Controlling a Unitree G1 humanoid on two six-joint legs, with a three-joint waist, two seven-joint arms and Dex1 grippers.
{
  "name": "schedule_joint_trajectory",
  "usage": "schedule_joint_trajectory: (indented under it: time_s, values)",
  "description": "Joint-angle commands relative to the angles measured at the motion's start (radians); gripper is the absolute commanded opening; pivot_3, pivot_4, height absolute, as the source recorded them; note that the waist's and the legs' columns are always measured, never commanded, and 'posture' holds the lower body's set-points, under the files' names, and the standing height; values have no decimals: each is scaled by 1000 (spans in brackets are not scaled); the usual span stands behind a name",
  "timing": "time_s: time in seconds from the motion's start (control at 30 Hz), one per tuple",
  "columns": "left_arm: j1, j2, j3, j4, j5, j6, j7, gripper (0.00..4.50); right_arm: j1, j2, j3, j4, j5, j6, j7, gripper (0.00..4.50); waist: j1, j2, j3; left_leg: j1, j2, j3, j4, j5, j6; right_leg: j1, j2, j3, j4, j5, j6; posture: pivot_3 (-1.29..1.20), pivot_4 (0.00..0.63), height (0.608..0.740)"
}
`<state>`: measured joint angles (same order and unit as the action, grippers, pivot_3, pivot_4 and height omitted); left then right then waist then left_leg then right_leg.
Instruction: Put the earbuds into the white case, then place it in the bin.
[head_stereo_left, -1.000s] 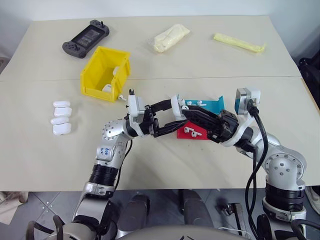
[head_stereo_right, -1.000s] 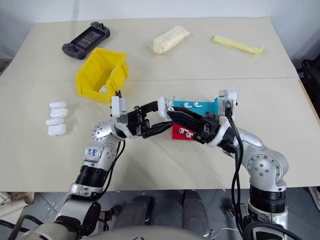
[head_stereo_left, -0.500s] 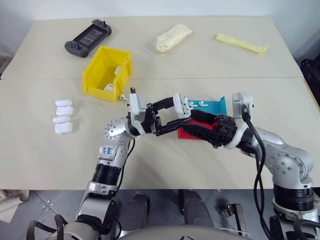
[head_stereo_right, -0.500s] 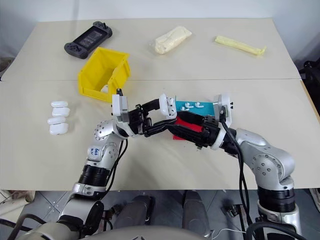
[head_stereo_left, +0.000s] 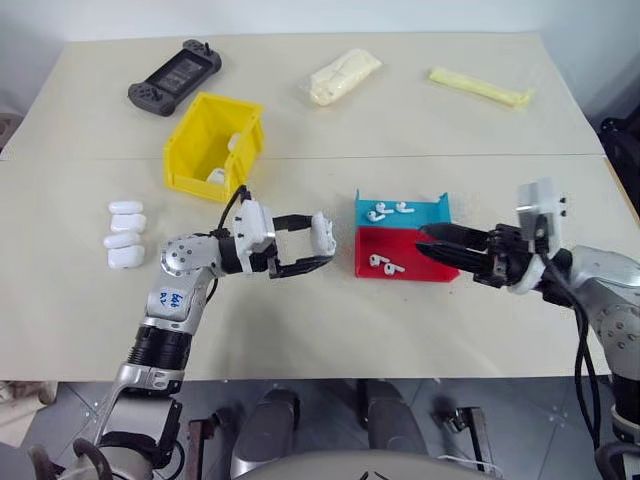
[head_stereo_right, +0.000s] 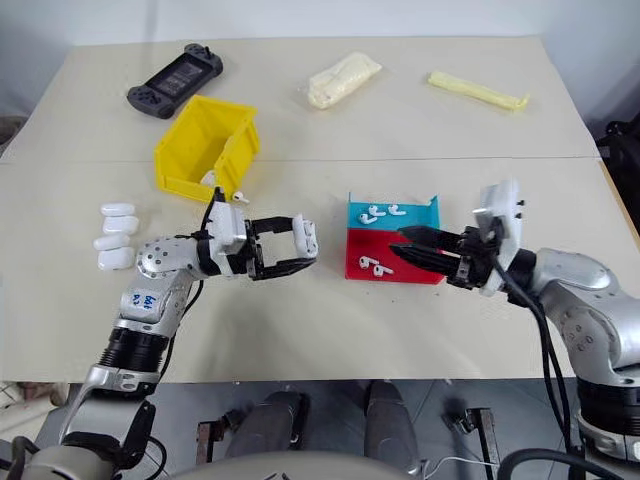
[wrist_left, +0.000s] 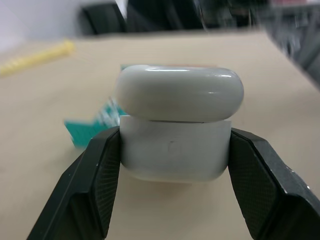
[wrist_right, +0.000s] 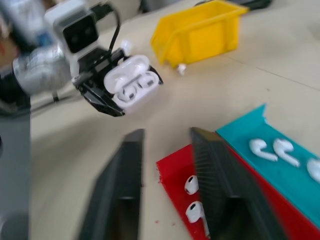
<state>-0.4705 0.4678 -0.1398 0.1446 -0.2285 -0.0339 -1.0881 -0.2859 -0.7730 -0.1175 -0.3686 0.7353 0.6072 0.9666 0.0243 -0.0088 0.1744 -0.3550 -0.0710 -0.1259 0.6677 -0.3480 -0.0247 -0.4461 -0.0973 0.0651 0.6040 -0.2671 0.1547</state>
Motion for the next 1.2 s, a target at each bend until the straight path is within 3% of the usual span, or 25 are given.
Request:
schedule_joint_trajectory:
  time_s: [0.03,0.4,0.63,0.83,0.97,1.2]
  values:
    - [-34,25,-22,-46,40,1,-2,2800,-61,26,70,-56,-47,-40,3,51,-1,0,0,0,1,0,0,0,0,0,0,0,0,0,0,0,150,740]
    - [-53,-46,-95,-125,51,106,45,2800,-238,156,337,10,-214,-11,-34,51,-1,0,0,-1,0,-1,0,0,0,0,0,-1,2,0,0,0,150,740]
    - [-41,-29,-63,-128,57,69,68,2800,-171,88,270,92,-246,-63,15,51,1,0,0,-1,0,-1,0,0,0,0,-1,-1,1,0,0,0,150,740]
    - [21,-38,24,-178,-60,85,69,2800,-61,61,104,78,-164,-78,38,51,-2,0,0,-1,0,-1,0,0,0,0,-1,-1,1,0,0,0,150,740]
    - [118,-31,132,-238,-123,140,159,2800,48,69,-37,-17,-51,-79,40,890,-4,0,0,-1,2,-1,-1,0,0,-1,0,-1,2,0,0,0,150,740]
    - [294,-30,359,-328,-170,146,344,2800,172,107,-147,-117,-83,-227,-9,3273,1,0,0,0,6,-1,0,0,0,1,0,-1,0,0,0,0,150,740]
